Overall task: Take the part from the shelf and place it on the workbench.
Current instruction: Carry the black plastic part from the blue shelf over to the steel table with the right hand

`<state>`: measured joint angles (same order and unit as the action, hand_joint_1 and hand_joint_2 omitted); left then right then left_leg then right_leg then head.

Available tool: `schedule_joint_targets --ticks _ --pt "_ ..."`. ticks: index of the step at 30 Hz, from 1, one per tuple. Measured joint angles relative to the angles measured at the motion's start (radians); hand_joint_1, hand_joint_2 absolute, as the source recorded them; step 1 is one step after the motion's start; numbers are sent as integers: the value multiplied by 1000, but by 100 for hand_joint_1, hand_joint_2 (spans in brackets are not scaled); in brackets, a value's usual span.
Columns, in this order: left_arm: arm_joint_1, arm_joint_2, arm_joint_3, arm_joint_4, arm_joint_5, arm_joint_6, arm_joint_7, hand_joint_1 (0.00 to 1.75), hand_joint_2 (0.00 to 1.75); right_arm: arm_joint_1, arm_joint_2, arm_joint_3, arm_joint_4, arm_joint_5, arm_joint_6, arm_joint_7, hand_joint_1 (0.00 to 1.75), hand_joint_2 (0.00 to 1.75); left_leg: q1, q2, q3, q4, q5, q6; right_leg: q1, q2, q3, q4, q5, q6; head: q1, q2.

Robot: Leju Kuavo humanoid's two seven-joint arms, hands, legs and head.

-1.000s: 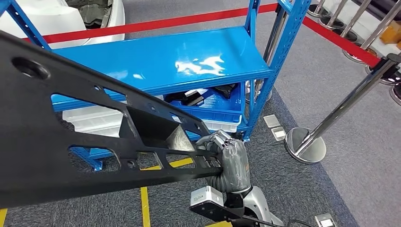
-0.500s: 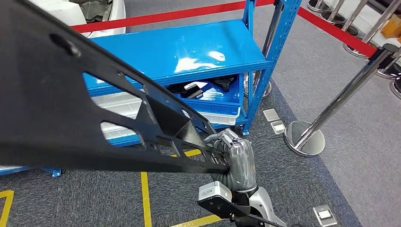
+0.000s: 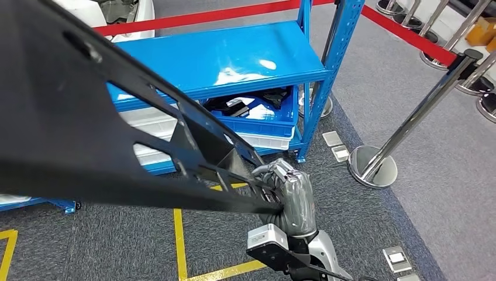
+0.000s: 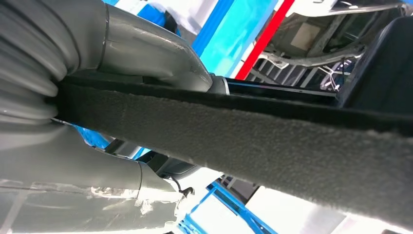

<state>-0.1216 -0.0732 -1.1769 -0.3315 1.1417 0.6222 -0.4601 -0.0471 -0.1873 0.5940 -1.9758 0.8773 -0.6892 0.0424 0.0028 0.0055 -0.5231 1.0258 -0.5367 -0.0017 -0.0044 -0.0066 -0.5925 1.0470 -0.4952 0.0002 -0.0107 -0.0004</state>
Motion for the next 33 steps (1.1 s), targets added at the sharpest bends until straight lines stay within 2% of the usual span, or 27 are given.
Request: schedule_joint_targets --ticks 1,2,3,5,6,7,8,9,11,12,13,15,17,18,20,21,22,23,24,26,27,28,29,31,32,33 --pt "0 0 0 0 0 0 0 0 175 0 0 0 -1 -3 0 0 175 175 2 2 -3 -4 7 8 -1 1 -3 6 -7 6 0 0" --pt "0 0 0 0 0 0 0 0 175 0 0 0 -1 -4 0 0 175 175 4 3 -7 -9 14 17 -2 3 -11 25 -26 11 2 0" --pt "-1 0 0 0 0 0 0 0 175 1 0 0 -1 -5 0 -1 175 175 6 5 -13 -12 22 24 -3 4 -25 63 -58 15 5 0" --pt "-2 0 0 0 0 0 0 0 175 2 0 0 -1 -6 0 -2 175 175 5 7 -31 -11 33 31 -5 5 -70 187 -136 23 10 0" --pt "-1 0 0 0 1 -1 0 0 175 3 0 0 -1 -7 0 -2 175 175 4 7 -40 -9 38 31 -6 5 -86 242 -161 26 11 0" --pt "-1 0 0 0 1 -1 0 0 175 4 0 0 -1 -7 0 -2 175 175 4 7 -48 -6 43 30 -7 5 -88 268 -169 28 12 0" --pt "0 0 0 0 1 -1 0 0 175 5 0 0 -1 -6 0 -1 175 175 5 7 -54 -4 46 29 -8 4 -69 252 -156 29 12 0" --pt "0 0 0 0 1 -1 0 0 175 5 0 0 -1 -5 0 0 175 175 6 7 -60 -1 49 27 -9 4 -31 196 -129 29 12 0" --pt "0 0 0 0 1 -1 0 0 175 3 0 0 -1 -1 0 0 175 175 5 6 -68 7 53 20 -9 5 54 50 -82 26 14 0" --pt "-1 0 0 0 1 -2 0 0 175 2 0 -1 -2 1 0 -1 175 175 4 6 -73 11 56 15 -8 5 77 1 -69 23 15 0" --pt "-1 0 0 0 1 -2 0 0 175 2 0 -1 -2 2 0 -4 175 175 2 6 -77 14 60 9 -6 6 84 -21 -66 19 15 0" --pt "0 0 0 0 2 -2 0 0 175 3 1 -4 -3 2 0 -11 175 175 1 5 -82 15 69 -4 -4 8 76 -22 -56 6 13 0" --pt "0 0 0 0 3 -2 0 0 175 2 4 -8 -3 1 -1 -17 175 175 4 3 -91 37 48 -17 -6 5 68 -25 -43 -9 9 0" --pt "0 0 0 0 3 -2 1 0 175 1 5 -9 -3 0 -1 -20 175 175 5 2 -104 72 18 -23 -8 3 62 -27 -36 -16 7 0" --pt "0 0 0 0 3 -2 1 0 175 0 8 -10 -3 -5 -1 -22 175 175 7 1 -146 192 -64 -32 -7 1 46 -26 -23 -23 1 0" --pt "0 0 0 0 3 -2 2 0 175 0 8 -11 -3 -7 -1 -23 175 175 8 1 -164 254 -96 -35 -7 0 36 -24 -18 -24 -1 0" --pt "0 0 0 0 3 -2 2 0 175 0 9 -11 -3 -9 -1 -23 175 175 8 1 -170 292 -111 -35 -6 0 27 -22 -13 -24 -1 0" --pt "0 0 0 0 3 -2 3 0 175 0 9 -12 -3 -11 -1 -22 175 175 8 1 -159 293 -108 -34 -5 -1 19 -19 -9 -24 -1 0" --pt "0 0 0 0 3 -2 3 0 175 0 9 -12 -3 -13 -1 -22 175 175 8 1 -125 251 -87 -32 -5 0 13 -16 -6 -23 -1 0" --pt "-2 0 0 0 2 -2 5 0 175 0 9 -13 -3 -17 -1 -21 175 175 7 0 -34 104 -33 -22 -4 0 6 -11 -1 -19 -1 0" --pt "-4 0 0 0 2 -2 5 0 175 0 9 -14 -3 -18 -1 -20 175 175 5 -2 -1 42 -16 -17 -3 1 3 -9 2 -15 -1 0" --pt "-5 0 0 0 2 -2 5 0 175 -1 9 -15 -3 -18 -1 -20 175 175 3 -3 14 7 -8 -12 -2 0 0 -7 5 -10 0 0" --pt "-6 0 0 0 2 -2 6 0 175 -1 9 -15 -3 -18 -1 -19 175 175 0 -4 16 -7 -7 -8 -2 0 -3 -7 10 -3 0 0" --pt "-6 0 0 0 2 -2 7 0 175 -2 9 -16 -3 -19 -1 -19 175 175 1 -3 9 -10 4 4 -4 1 -8 -7 16 9 0 0" --pt "-6 0 0 0 2 -2 8 0 175 -2 9 -17 -3 -19 -1 -18 175 175 3 -1 6 -14 10 10 -4 2 -11 2 6 13 1 0" --pt "-8 -1 0 0 2 -2 9 0 175 -2 9 -18 -3 -18 -1 -18 175 175 5 1 1 -17 18 18 -5 3 -22 27 -17 18 3 0"
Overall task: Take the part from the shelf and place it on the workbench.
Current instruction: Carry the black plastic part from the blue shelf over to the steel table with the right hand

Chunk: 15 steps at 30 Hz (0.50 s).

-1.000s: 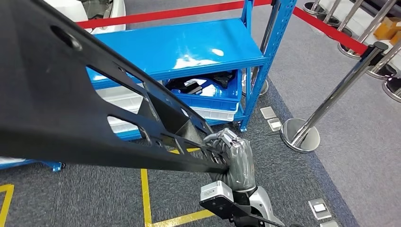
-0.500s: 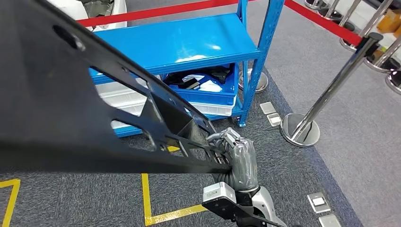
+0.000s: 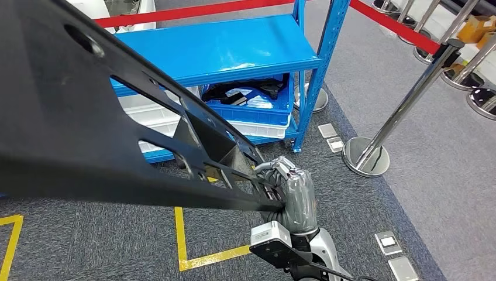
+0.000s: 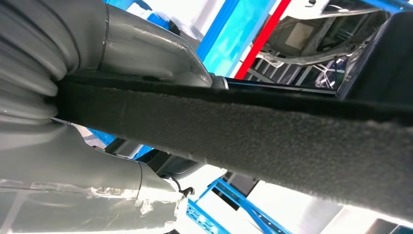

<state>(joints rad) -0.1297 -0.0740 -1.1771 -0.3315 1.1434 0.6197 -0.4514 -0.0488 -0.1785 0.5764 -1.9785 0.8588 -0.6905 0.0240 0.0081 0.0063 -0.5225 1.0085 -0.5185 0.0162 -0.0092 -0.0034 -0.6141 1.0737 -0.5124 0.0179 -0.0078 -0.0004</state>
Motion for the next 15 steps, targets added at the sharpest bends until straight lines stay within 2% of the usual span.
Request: schedule_joint_targets --ticks 1,3,4,5,6,8,9,10,11,13,14,15 --pt "-2 0 0 0 0 0 0 0 175 0 0 -1 0 0 0 0 175 175 2 2 -7 -2 8 5 -1 1 -18 46 -37 4 4 0" --pt "-3 0 0 0 -1 0 1 0 175 2 0 -2 0 0 0 1 175 175 0 4 -28 1 20 10 -3 1 -65 177 -116 11 10 0" --pt "-3 0 0 0 -1 0 1 0 175 3 0 -3 0 1 0 1 175 175 -1 5 -38 4 25 10 -3 1 -77 226 -137 13 12 0" --pt "-3 0 0 0 -1 0 2 0 175 3 0 -4 0 1 0 2 175 175 -1 5 -48 7 30 10 -3 1 -72 239 -140 13 12 0" --pt "-3 0 0 0 -1 0 3 0 175 3 0 -5 0 1 0 2 175 175 -1 5 -55 10 33 8 -4 1 -47 212 -124 13 13 0" --pt "-3 -1 0 0 -1 0 4 0 175 3 0 -7 0 1 0 2 175 175 0 5 -67 19 38 4 -4 1 42 73 -74 10 15 0" --pt "-4 -1 0 0 -1 0 5 0 175 3 0 -8 0 1 0 1 175 175 -1 4 -72 25 40 0 -2 2 77 9 -55 6 16 0" --pt "-5 -1 0 0 -2 0 7 0 175 3 0 -9 0 0 0 0 175 175 -3 4 -77 29 43 -5 -1 2 98 -34 -45 3 17 0" --pt "-5 -1 0 0 -2 0 8 0 175 4 0 -10 0 0 0 -3 175 175 -4 4 -80 31 47 -10 1 3 103 -50 -43 -2 17 0" --pt "-5 -1 0 0 -2 0 11 0 175 7 0 -12 -1 0 0 -7 175 175 -4 3 -84 32 53 -23 3 4 95 -50 -33 -14 16 0" --pt "-6 -1 0 0 -2 0 12 0 175 8 0 -12 -1 0 0 -8 175 175 -3 2 -87 38 48 -29 1 2 92 -52 -26 -21 15 0" --pt "-6 -1 0 0 -2 0 12 0 175 8 0 -13 -1 1 0 -9 175 175 -2 1 -94 56 30 -35 0 1 88 -54 -20 -28 13 0"
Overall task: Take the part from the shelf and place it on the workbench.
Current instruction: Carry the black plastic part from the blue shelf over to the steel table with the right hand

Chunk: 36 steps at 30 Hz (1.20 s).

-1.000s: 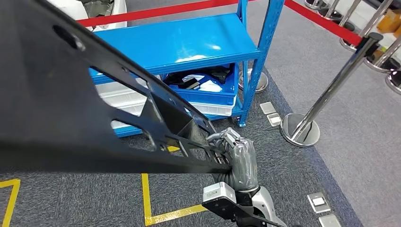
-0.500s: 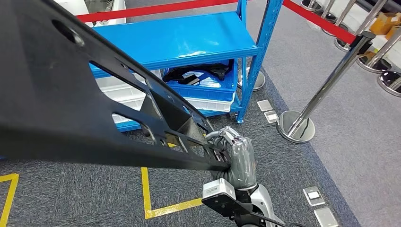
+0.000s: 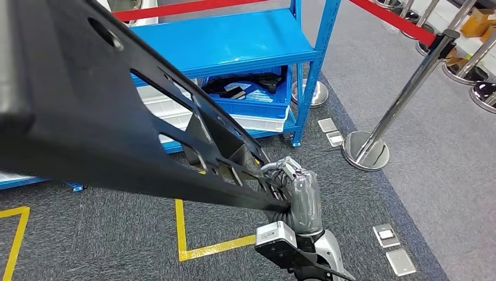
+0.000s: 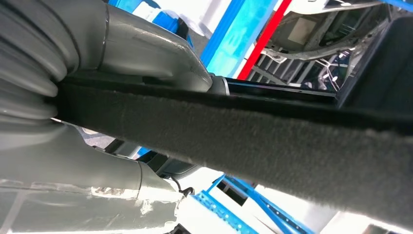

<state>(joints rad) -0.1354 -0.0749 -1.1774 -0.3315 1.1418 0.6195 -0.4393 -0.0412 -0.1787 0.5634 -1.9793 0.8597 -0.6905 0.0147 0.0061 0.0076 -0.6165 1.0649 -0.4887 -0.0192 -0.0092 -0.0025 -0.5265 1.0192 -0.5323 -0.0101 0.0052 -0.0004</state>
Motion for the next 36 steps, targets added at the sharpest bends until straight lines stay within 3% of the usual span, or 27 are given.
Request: schedule_joint_targets --ticks 3,4,5,7,9,11,15,17,19,20,21,22,23,25,27,29,31,33,35,36 --pt "-1 0 0 0 1 0 2 0 175 0 0 -1 0 2 0 -4 175 175 4 -2 -56 162 -113 -14 -1 -4 -23 -1 19 -14 -11 0" --pt "-1 0 0 0 1 0 3 0 175 1 0 -1 0 2 0 -6 175 175 4 -1 -74 221 -143 -16 0 -4 -32 0 24 -15 -13 0" --pt "-1 0 0 0 1 0 4 0 175 1 0 -2 0 2 0 -7 175 175 5 -1 -75 250 -153 -16 1 -5 -40 2 29 -14 -14 0" --pt "-1 0 0 0 1 0 5 0 175 1 0 -2 0 4 0 -8 175 175 4 -1 -27 200 -125 -12 2 -4 -50 5 35 -13 -14 0" --pt "-3 0 0 0 1 0 5 0 175 1 0 -3 0 8 0 -8 175 175 3 -2 68 47 -77 -2 3 -4 -54 9 39 -9 -14 0" --pt "-6 0 0 0 -1 0 5 0 175 0 0 -4 0 16 0 -3 175 175 -3 -2 117 -49 -55 7 3 -5 -57 10 45 0 -14 0" --pt "-5 0 -1 0 -12 -1 4 0 175 4 1 -10 0 35 0 12 175 175 -6 -1 105 -61 -37 29 2 -5 -66 11 51 22 -14 0" --pt "-7 -1 -2 0 -17 -2 5 0 175 6 0 -12 -1 39 0 15 175 175 0 1 97 -69 -24 42 1 -3 -90 67 4 32 -9 0" --pt "-9 -1 -2 0 -19 -2 5 0 175 10 0 -14 -1 41 0 17 175 175 0 1 84 -66 -16 49 -1 -2 -141 198 -74 40 -3 0" --pt "-9 -1 -3 0 -20 -2 5 0 175 12 0 -14 -1 43 0 19 175 175 -1 1 77 -63 -14 50 -1 -2 -163 259 -100 42 -2 0" --pt "-8 -1 -3 0 -20 -2 5 0 175 15 0 -15 -1 46 0 21 175 175 -1 0 71 -60 -12 50 -2 -2 -172 292 -108 44 -2 0" --pt "-8 -1 -3 0 -20 -2 5 0 175 17 0 -15 -1 49 0 23 175 175 -1 -1 67 -56 -11 50 -2 -2 -159 284 -95 43 -1 0" --pt "-8 -1 -3 0 -21 -2 6 0 175 18 0 -16 -1 52 0 25 175 175 -1 -3 65 -53 -11 49 -2 -1 -128 233 -66 41 0 0" --pt "-9 -1 -4 0 -21 -2 6 0 175 19 0 -16 -1 56 0 28 175 175 -3 -7 62 -46 -12 45 0 6 -46 85 -10 34 1 0" --pt "-11 -1 -4 0 -22 -2 7 0 175 21 0 -17 -3 59 0 29 175 175 -5 -11 56 -41 -10 35 3 14 -10 6 7 27 2 0" --pt "-11 -1 -5 0 -22 -2 8 0 175 24 -1 -18 -4 60 0 30 175 175 -5 -13 51 -40 -5 25 5 14 -12 1 9 19 2 0" --pt "-10 -1 -5 0 -22 -2 9 0 175 25 -1 -18 -5 61 0 30 175 175 -5 -14 46 -21 -21 14 1 7 -12 -5 16 7 -1 0" --pt "-11 0 -5 0 -22 -2 10 0 175 25 -1 -18 -6 62 0 30 175 175 -2 -14 12 65 -78 2 -3 -2 -15 -11 23 -4 -10 0" --pt "-10 0 -5 0 -22 -2 11 0 175 26 -1 -18 -6 62 0 32 175 175 1 -13 -45 196 -140 -7 -2 -10 -20 -10 25 -8 -16 0" --pt "-9 0 -5 0 -22 -2 12 0 175 26 -1 -18 -6 62 0 35 175 175 2 -13 -60 236 -150 -9 -2 -15 -22 -9 25 -8 -17 0"
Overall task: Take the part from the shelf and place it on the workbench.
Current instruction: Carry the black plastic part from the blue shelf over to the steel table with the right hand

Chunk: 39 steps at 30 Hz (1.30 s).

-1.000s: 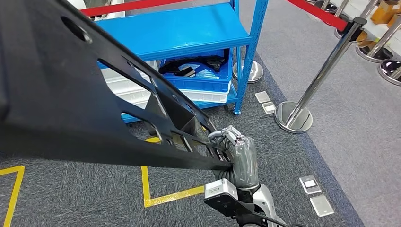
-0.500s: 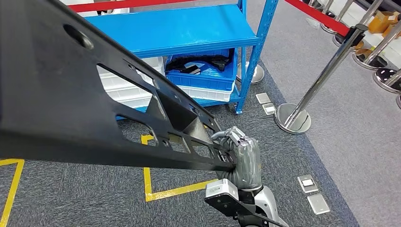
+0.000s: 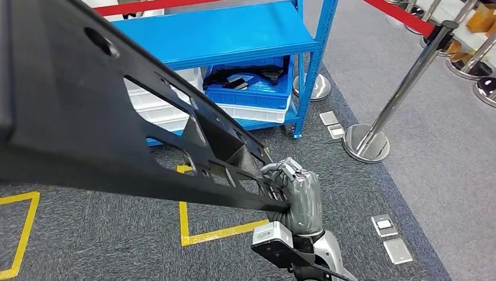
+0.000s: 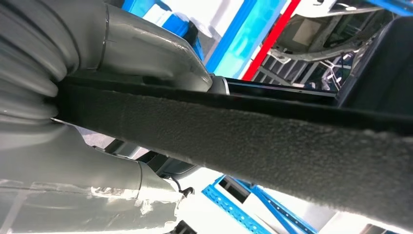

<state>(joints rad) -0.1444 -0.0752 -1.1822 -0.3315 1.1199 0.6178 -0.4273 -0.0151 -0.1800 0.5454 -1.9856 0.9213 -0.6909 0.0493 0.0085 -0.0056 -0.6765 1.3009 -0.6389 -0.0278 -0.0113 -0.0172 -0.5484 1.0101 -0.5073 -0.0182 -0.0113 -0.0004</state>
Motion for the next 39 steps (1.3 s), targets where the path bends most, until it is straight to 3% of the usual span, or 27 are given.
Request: schedule_joint_targets --ticks 1,2,4,6,10,12,14,15,16,17,19,21,24,26,29,31,32,33,35,36,39 --pt "1 0 0 0 0 0 1 0 175 0 0 0 0 -1 0 2 175 175 1 0 1 5 8 -1 0 -4 -1 1 0 0 0 0" --pt "1 0 0 0 1 0 1 0 175 0 0 0 0 -2 0 4 175 175 2 1 23 -33 35 0 0 -8 -1 2 0 0 0 0" --pt "1 0 0 0 1 1 1 0 175 -1 0 0 0 -6 0 7 175 175 2 12 96 -176 100 6 1 -14 2 4 -2 4 0 0" --pt "0 0 0 0 2 2 1 0 175 -3 -1 0 0 -10 0 8 175 175 -2 22 135 -271 128 14 5 -19 0 7 -2 11 -1 0" --pt "5 -1 0 0 3 4 1 0 175 -5 -2 0 0 -10 0 9 175 175 -2 14 131 -290 135 34 4 -22 -9 19 -12 31 1 0" --pt "5 -1 0 0 4 4 1 0 175 -6 -3 0 0 -11 0 9 175 175 3 11 129 -298 143 47 2 -5 -40 94 -64 39 7 0" --pt "5 -1 0 0 3 4 1 0 175 -8 -4 0 0 -11 0 9 175 175 1 7 124 -297 146 51 1 8 -100 230 -130 45 13 0" --pt "6 -1 0 0 3 4 1 0 175 -7 -4 0 0 -12 0 10 175 175 1 4 122 -296 146 51 0 9 -123 281 -145 47 14 0" --pt "7 -1 0 0 3 4 0 0 175 -7 -5 0 0 -12 0 11 175 175 0 -1 120 -293 146 51 -1 10 -129 297 -140 47 14 0" --pt "7 -1 0 0 3 3 0 0 175 -7 -6 0 0 -12 0 12 175 175 1 -6 119 -290 146 51 -1 11 -114 271 -116 47 14 0" --pt "6 -1 0 0 2 3 0 0 175 -8 -7 0 0 -12 0 14 175 175 2 -18 118 -283 143 46 -5 24 -46 136 -49 45 15 0" --pt "6 -1 0 0 2 2 -1 0 175 -8 -8 0 0 -12 0 14 175 175 1 -30 111 -273 141 37 -5 44 -1 35 -19 41 16 0" --pt "7 -1 0 0 2 2 -2 0 175 -7 -10 0 0 -12 0 15 175 175 1 -43 100 -268 146 21 -3 45 -1 20 -18 28 13 0" --pt "8 0 0 0 2 2 -3 0 175 -9 -10 0 0 -12 0 15 175 175 1 -37 91 -244 127 11 -5 33 0 14 -12 16 7 0" --pt "8 0 0 0 2 1 -4 0 175 -9 -11 0 0 -12 0 17 175 175 1 -12 21 -81 36 -2 -5 11 -2 11 -9 7 -8 0" --pt "10 0 0 0 3 1 -5 0 175 -9 -11 0 0 -13 0 18 175 175 2 -7 -17 7 10 -3 -2 -3 -3 12 -9 7 -9 0" --pt "11 0 0 0 4 2 -5 0 175 -9 -11 0 0 -14 0 19 175 175 1 -6 -10 -2 25 0 -1 -8 -3 13 -9 6 -9 0" --pt "11 0 0 0 5 2 -6 0 175 -9 -11 0 0 -15 0 21 175 175 0 -3 15 -51 56 4 0 -14 -2 13 -10 7 -9 0" --pt "11 0 0 0 8 3 -8 0 175 -12 -12 2 0 -19 0 24 175 175 -6 14 84 -194 115 18 3 -22 0 14 -12 9 -8 0" --pt "10 0 0 0 9 3 -9 0 175 -14 -12 3 0 -21 0 25 175 175 -10 21 106 -245 131 24 4 -26 0 14 -13 11 -8 0" --pt "13 0 0 0 12 5 -11 0 175 -20 -12 7 0 -25 0 27 175 175 -16 21 113 -280 139 34 5 -34 -3 13 -11 22 -7 0"
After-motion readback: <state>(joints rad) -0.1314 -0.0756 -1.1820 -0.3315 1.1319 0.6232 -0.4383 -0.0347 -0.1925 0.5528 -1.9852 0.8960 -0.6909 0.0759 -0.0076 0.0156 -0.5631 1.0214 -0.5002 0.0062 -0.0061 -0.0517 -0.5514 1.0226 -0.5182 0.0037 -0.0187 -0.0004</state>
